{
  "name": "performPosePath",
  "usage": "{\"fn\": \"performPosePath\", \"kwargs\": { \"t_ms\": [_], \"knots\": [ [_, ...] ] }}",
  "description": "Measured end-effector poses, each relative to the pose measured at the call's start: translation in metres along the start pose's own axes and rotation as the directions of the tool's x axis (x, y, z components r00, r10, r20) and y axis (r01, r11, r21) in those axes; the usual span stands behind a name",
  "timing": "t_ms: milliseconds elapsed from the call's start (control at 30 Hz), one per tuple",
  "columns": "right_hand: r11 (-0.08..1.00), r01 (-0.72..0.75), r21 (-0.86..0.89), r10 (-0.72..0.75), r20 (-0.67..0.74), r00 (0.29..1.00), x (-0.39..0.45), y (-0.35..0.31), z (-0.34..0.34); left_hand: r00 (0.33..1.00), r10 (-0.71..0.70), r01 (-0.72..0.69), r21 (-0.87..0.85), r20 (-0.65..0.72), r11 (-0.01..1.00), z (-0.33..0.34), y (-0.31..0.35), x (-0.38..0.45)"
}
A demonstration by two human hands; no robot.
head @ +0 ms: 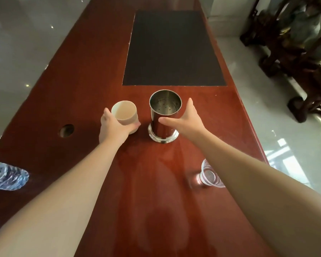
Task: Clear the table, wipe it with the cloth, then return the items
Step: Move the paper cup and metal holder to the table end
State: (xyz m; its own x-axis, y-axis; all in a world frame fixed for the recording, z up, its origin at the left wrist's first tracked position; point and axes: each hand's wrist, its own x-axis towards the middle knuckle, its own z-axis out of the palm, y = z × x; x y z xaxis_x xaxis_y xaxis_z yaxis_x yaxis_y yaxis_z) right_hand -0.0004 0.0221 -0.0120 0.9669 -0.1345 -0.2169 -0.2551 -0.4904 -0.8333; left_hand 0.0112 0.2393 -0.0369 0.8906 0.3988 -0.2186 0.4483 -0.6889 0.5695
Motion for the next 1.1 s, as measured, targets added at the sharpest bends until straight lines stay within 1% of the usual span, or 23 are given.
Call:
{"fn": "performPosePath", "kwargs": {
  "t_ms": [167, 433, 567, 700, 800, 933, 1000, 1100],
  "knots": [
    [0.996, 0.088, 0.018, -0.087, -0.061, 0.994, 0.009, -0.005, 0.015, 1.000, 0.016, -0.016, 0.014, -0.017, 1.000, 0.005, 0.012, 0.012],
    [0.992, 0.128, 0.008, -0.126, -0.121, 0.985, 0.014, -0.005, 0.023, 0.996, 0.044, -0.039, 0.058, -0.083, 0.998, 0.010, 0.007, 0.024],
    [0.990, 0.144, -0.003, -0.143, -0.125, 0.982, 0.014, -0.005, 0.024, 0.990, 0.087, -0.085, 0.025, -0.109, 0.996, 0.011, 0.002, 0.021],
    [0.982, 0.189, 0.008, -0.187, -0.133, 0.973, 0.011, -0.015, 0.026, 0.988, 0.053, -0.063, -0.068, -0.146, 0.996, -0.004, -0.012, 0.009],
    [0.967, 0.251, 0.040, -0.247, -0.087, 0.965, 0.010, -0.035, 0.034, 0.977, -0.002, -0.039, -0.186, -0.213, 0.982, -0.022, -0.035, -0.012],
    [0.940, 0.328, 0.089, -0.331, 0.015, 0.944, 0.004, -0.068, 0.066, 0.942, -0.089, -0.017, -0.311, -0.323, 0.950, -0.051, -0.086, -0.056],
    [0.930, 0.352, 0.103, -0.361, 0.077, 0.929, -0.001, -0.082, 0.089, 0.916, -0.161, 0.030, -0.339, -0.367, 0.940, -0.065, -0.117, -0.079],
    [0.915, 0.388, 0.112, -0.402, 0.167, 0.900, -0.010, -0.101, 0.128, 0.858, -0.273, 0.098, -0.384, -0.434, 0.918, -0.083, -0.159, -0.109]
  ]
}}
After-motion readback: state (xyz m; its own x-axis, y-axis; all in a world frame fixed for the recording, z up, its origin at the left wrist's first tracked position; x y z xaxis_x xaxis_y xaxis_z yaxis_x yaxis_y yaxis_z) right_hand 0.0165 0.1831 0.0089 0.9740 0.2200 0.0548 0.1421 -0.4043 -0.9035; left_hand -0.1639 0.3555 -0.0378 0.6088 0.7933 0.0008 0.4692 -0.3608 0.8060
